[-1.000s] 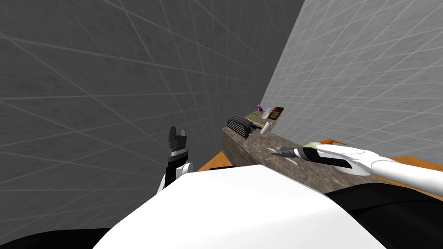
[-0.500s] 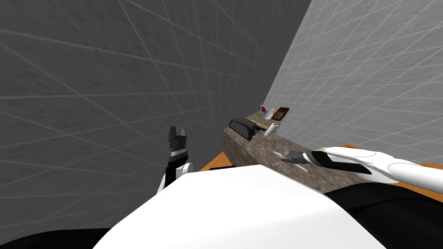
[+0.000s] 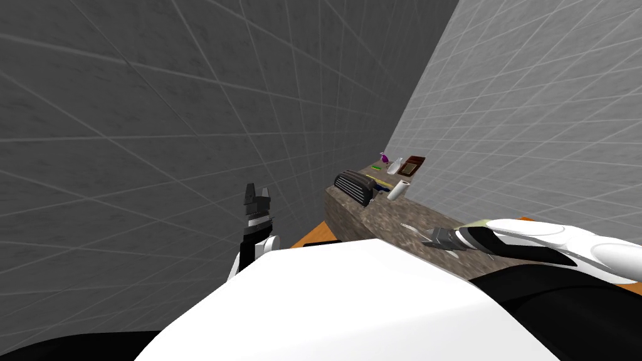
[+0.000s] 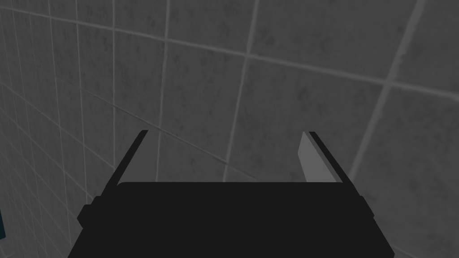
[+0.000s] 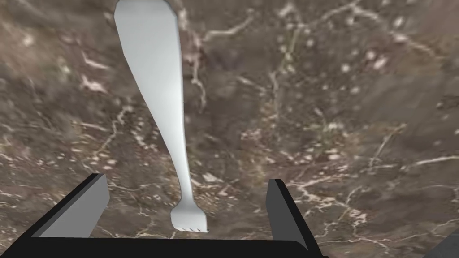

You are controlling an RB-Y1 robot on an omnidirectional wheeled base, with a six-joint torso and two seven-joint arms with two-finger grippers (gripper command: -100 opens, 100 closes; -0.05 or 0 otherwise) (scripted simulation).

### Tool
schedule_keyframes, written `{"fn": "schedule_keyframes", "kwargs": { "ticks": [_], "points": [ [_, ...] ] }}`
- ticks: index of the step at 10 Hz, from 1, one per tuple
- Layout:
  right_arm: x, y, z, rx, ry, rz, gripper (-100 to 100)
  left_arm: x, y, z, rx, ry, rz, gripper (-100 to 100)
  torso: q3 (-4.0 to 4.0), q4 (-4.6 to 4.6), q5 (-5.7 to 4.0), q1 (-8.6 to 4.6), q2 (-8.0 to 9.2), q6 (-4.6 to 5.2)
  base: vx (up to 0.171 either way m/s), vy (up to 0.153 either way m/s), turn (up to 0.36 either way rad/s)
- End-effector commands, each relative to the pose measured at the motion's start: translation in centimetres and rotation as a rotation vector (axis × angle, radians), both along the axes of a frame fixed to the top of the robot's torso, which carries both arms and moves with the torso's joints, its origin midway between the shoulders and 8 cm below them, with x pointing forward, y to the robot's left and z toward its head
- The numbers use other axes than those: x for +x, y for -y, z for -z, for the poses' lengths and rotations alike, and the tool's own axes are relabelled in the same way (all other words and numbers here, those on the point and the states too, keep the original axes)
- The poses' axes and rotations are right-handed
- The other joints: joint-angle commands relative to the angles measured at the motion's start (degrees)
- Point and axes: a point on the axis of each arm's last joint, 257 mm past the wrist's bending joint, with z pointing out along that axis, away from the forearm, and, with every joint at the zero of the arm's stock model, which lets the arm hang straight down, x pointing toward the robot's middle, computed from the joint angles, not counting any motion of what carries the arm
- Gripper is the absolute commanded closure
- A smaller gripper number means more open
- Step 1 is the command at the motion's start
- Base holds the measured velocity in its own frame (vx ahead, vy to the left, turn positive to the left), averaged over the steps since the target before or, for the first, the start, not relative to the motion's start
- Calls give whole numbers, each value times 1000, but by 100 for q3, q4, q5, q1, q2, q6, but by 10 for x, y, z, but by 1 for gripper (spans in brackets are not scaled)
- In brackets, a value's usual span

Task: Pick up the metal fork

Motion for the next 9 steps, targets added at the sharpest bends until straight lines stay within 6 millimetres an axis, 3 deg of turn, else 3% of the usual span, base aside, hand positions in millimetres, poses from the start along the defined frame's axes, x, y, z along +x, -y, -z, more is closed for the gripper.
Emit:
{"fn": "schedule_keyframes", "kwargs": {
  "ticks": [1,2,4,5,6,9],
  "points": [
    [0,0,0,0,0,0,0,0,0,0,0,0,0,0,0,0,0,0,0,0,0,0,0],
    [-7,-1,10,1,0,10,-100,0,0,0,0,0,0,0,3,1,-1,-3,6,0,5,-5,51],
    [-17,-2,23,2,-1,22,-100,0,0,0,0,0,0,0,5,2,-4,-9,8,0,-1,-8,53],
    [-16,-1,19,2,-1,21,-100,0,0,0,0,0,0,0,7,3,-3,-10,12,1,-4,-4,10],
    [-16,-1,19,1,-1,20,100,0,0,0,0,0,0,0,7,3,-2,-8,12,1,0,0,0],
    [-16,-1,19,1,-1,18,100,0,0,0,0,0,0,0,6,2,-11,-10,10,3,0,0,0]
  ]
}}
